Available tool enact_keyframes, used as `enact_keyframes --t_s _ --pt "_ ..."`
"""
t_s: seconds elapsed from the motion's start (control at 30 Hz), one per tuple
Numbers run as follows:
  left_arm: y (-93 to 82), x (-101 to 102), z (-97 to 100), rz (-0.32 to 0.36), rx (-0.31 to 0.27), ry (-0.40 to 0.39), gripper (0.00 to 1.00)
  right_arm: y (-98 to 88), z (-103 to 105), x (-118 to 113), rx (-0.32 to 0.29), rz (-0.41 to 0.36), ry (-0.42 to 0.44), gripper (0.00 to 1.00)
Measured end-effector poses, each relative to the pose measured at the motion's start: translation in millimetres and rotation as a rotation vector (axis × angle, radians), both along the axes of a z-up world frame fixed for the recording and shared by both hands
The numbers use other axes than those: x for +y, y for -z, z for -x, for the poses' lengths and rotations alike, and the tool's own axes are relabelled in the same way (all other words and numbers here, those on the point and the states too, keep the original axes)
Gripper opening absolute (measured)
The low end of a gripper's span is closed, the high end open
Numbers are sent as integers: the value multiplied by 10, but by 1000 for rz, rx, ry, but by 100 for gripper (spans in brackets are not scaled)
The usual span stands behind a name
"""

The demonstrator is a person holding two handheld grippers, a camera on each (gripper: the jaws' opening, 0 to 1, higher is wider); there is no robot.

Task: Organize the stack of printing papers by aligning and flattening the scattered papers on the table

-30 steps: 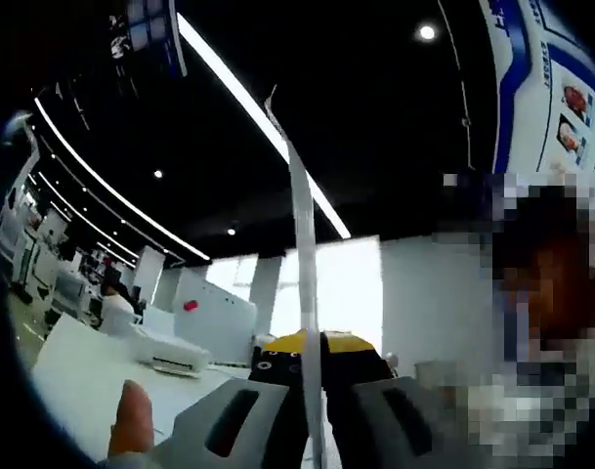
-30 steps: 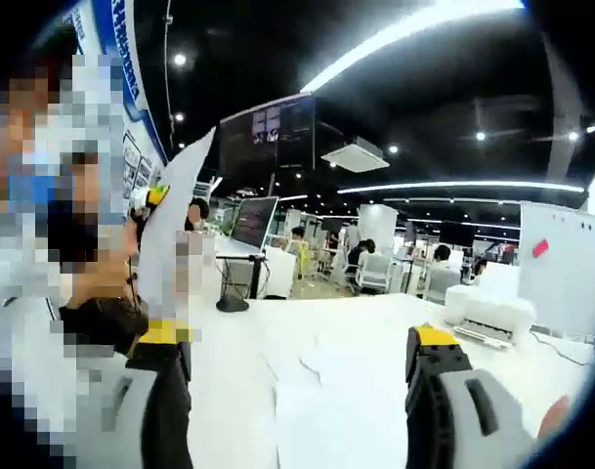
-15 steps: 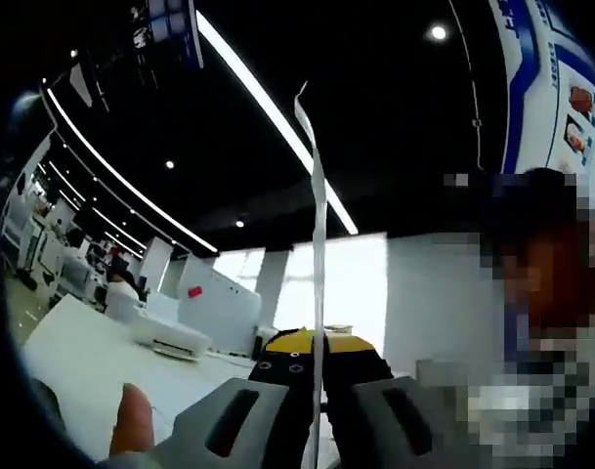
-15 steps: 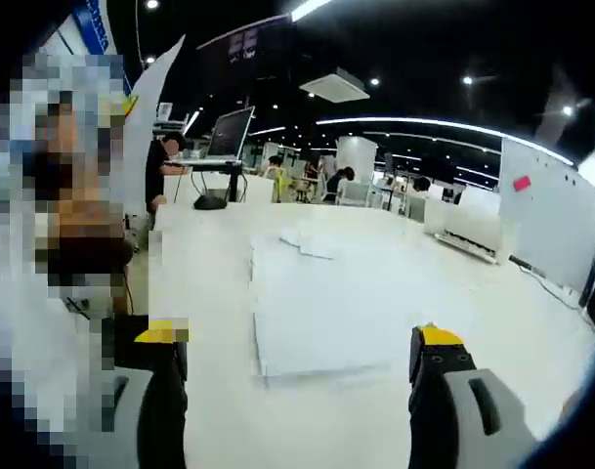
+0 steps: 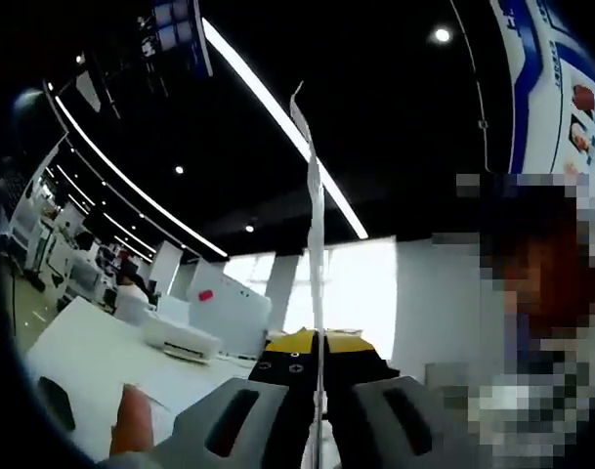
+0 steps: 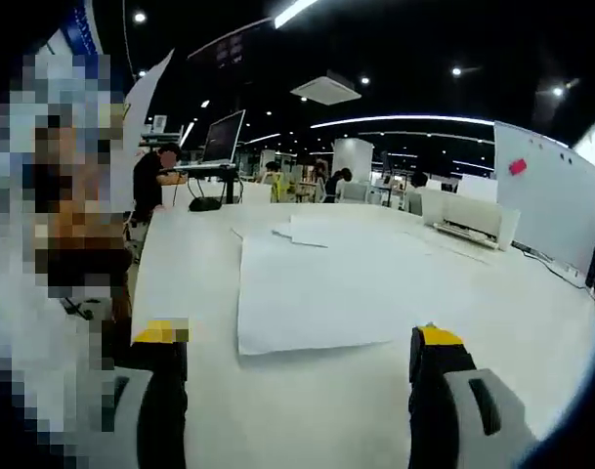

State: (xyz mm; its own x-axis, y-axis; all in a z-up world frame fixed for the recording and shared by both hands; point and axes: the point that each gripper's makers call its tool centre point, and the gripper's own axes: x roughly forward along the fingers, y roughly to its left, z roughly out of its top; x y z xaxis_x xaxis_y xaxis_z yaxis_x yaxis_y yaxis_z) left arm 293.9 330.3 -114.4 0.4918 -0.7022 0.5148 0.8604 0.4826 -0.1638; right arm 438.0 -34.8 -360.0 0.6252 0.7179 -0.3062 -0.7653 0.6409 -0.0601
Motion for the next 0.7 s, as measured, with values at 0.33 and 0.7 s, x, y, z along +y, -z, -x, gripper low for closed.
enact_keyframes --t_s 0.33,0.7 --pt "-52 9 13 -11 -17 -2 5 80 140 399 102 -38 -74 90" --pt "-113 81 40 -26 -33 -26 5 -140 196 921 -108 74 -234 89"
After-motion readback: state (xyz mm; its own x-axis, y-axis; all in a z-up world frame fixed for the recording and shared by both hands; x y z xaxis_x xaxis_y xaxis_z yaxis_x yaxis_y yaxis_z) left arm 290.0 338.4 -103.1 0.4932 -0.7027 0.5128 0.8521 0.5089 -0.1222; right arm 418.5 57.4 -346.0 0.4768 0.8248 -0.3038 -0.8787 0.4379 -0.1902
